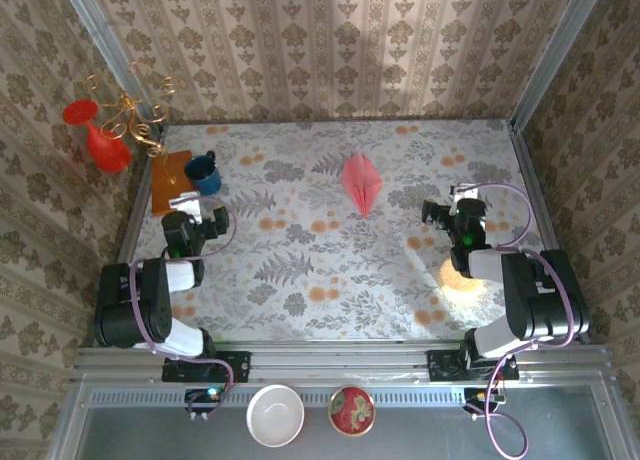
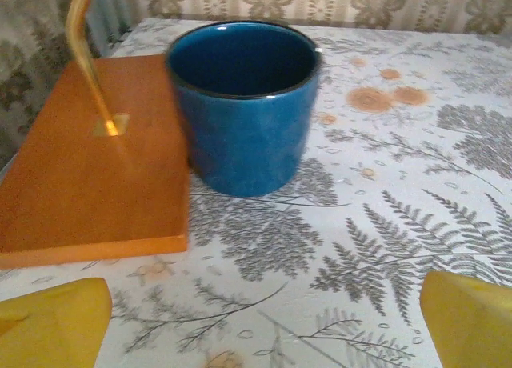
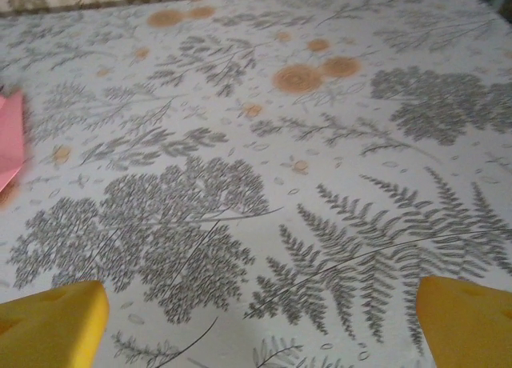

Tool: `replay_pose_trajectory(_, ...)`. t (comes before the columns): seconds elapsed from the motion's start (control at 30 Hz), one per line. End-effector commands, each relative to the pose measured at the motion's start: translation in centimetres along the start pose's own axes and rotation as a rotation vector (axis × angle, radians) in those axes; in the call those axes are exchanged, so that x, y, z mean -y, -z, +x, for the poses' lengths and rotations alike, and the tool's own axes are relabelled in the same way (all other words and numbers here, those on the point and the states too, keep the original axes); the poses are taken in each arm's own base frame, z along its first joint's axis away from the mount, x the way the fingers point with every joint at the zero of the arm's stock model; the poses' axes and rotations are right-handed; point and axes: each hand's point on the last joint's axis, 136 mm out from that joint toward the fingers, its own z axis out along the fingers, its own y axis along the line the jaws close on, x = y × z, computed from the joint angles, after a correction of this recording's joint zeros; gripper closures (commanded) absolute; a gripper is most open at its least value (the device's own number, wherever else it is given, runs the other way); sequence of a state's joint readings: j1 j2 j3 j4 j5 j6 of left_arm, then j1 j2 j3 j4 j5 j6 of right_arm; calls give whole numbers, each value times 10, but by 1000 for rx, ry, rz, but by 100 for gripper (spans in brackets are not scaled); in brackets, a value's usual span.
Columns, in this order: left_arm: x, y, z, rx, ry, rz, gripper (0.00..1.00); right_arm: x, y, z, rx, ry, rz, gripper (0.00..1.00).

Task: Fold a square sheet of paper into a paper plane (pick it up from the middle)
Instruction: Reset both arms

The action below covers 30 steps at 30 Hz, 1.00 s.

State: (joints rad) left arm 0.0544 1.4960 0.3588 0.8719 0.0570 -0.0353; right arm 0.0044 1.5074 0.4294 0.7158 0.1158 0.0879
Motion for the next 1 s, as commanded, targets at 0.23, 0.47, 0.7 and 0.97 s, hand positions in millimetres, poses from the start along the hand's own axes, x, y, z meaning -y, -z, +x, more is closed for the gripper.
replay_pose_trajectory(0.23, 16, -12, -4, -2, -116, 1, 0, -10, 0, -14, 83, 32, -60, 0)
replay_pose_trajectory(0.47, 16, -11, -4, 2, -122, -13, 0, -11, 0, -14, 83, 33, -57, 0)
replay_pose_trajectory(0.7, 16, -12, -4, -1, -119, -4, 0, -11, 0, -14, 84, 35, -57, 0)
replay_pose_trajectory(0.97, 16, -13, -4, -3, -116, -2, 0, -11, 0, -15, 84, 35, -58, 0)
